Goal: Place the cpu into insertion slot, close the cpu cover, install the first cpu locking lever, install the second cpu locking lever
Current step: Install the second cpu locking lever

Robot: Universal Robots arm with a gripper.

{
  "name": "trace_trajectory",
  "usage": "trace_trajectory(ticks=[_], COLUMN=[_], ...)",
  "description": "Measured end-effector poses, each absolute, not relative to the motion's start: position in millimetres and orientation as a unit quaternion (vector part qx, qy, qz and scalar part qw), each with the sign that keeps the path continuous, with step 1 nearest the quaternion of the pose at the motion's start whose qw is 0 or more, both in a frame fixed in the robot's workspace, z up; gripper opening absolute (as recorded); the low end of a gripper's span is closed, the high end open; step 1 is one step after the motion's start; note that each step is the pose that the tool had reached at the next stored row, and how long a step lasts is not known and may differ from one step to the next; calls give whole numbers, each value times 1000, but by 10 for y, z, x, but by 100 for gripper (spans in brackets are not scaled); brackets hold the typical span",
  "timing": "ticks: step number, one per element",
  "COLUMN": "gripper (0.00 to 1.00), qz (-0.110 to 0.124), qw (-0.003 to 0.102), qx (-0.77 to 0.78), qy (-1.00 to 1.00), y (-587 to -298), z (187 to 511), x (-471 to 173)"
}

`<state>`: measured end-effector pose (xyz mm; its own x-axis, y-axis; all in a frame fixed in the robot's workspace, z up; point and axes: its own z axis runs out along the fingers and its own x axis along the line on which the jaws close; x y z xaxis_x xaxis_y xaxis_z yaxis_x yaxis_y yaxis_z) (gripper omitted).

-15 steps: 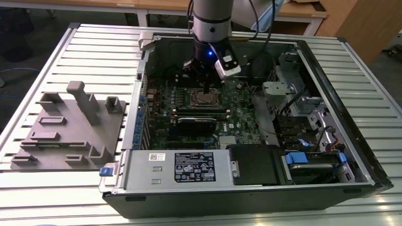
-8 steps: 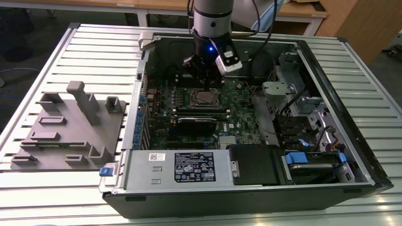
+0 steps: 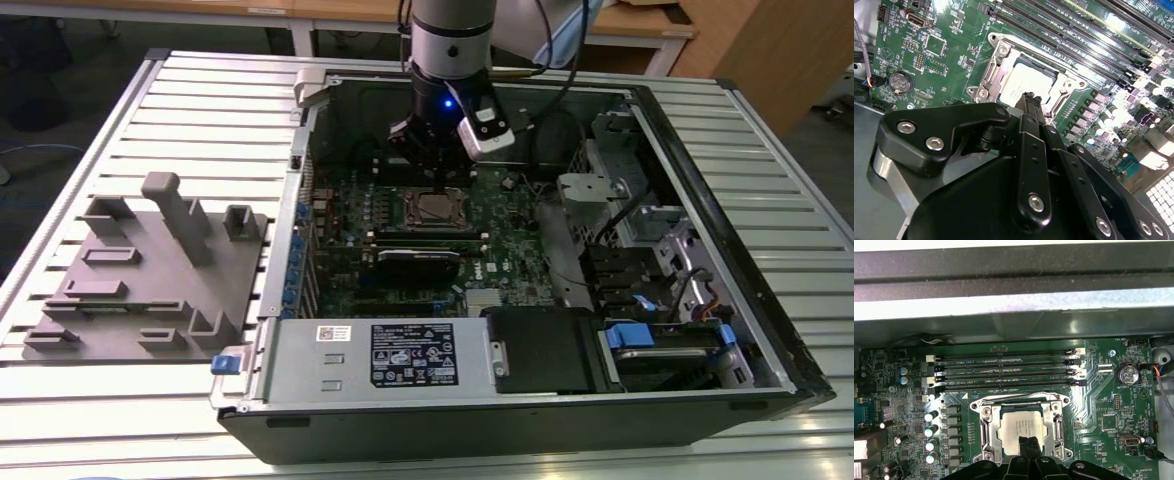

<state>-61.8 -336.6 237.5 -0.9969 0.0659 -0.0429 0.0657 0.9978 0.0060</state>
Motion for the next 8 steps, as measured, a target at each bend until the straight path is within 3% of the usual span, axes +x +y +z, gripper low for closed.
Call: trace_trajectory(ticks=[8], gripper=[10], qz=[2], qw=[22], qx=[33], qy=[999], y=[-3392], z=[2376], x=[-618])
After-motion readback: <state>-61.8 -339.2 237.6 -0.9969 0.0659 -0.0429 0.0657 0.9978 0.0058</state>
